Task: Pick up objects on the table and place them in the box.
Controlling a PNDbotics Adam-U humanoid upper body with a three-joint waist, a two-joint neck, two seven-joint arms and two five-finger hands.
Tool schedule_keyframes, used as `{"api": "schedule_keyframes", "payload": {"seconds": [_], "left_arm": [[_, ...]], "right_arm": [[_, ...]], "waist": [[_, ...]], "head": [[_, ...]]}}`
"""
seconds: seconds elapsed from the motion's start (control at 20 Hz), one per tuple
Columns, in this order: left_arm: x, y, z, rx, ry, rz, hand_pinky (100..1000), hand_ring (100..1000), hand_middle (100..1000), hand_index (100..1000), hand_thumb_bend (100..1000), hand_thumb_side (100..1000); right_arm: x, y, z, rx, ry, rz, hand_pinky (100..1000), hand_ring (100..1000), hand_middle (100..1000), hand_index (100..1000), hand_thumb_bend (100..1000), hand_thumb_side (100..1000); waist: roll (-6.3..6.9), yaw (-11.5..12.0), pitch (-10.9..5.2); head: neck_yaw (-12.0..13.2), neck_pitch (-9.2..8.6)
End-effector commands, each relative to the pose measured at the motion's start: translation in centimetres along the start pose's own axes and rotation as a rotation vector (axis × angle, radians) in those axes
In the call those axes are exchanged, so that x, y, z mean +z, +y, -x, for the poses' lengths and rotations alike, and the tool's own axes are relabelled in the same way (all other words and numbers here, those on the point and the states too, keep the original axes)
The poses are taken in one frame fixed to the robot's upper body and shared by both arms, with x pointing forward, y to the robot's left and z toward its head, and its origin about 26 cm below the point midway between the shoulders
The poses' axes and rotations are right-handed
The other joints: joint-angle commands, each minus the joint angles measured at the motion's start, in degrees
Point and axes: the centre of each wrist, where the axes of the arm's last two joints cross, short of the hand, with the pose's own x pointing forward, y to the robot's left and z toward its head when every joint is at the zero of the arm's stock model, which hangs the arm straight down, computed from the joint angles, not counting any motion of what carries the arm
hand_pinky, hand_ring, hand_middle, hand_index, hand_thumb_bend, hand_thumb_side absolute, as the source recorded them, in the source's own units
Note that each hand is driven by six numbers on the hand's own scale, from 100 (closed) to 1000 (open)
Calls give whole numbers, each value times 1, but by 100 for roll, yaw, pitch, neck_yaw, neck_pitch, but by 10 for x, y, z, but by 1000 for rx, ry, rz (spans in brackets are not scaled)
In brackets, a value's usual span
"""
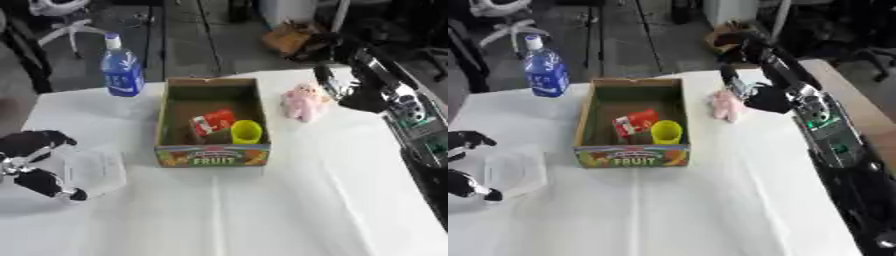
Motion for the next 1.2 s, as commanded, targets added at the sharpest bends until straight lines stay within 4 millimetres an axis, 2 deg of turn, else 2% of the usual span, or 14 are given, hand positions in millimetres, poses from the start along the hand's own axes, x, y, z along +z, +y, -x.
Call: {"api": "schedule_keyframes", "payload": {"seconds": [0.05,1.2], "left_arm": [[3,9,6,15,14,-68,753,836,876,940,1000,625],[-5,-4,5,83,23,-67,746,816,855,934,1000,637]], "right_arm": [[-4,-8,-5,19,-23,3,760,737,824,922,192,460],[-6,-6,-5,14,-31,-1,760,736,825,923,188,465]], "waist": [[-5,1,-66],[-36,-43,-24]], "head": [[3,28],[18,21]]}}
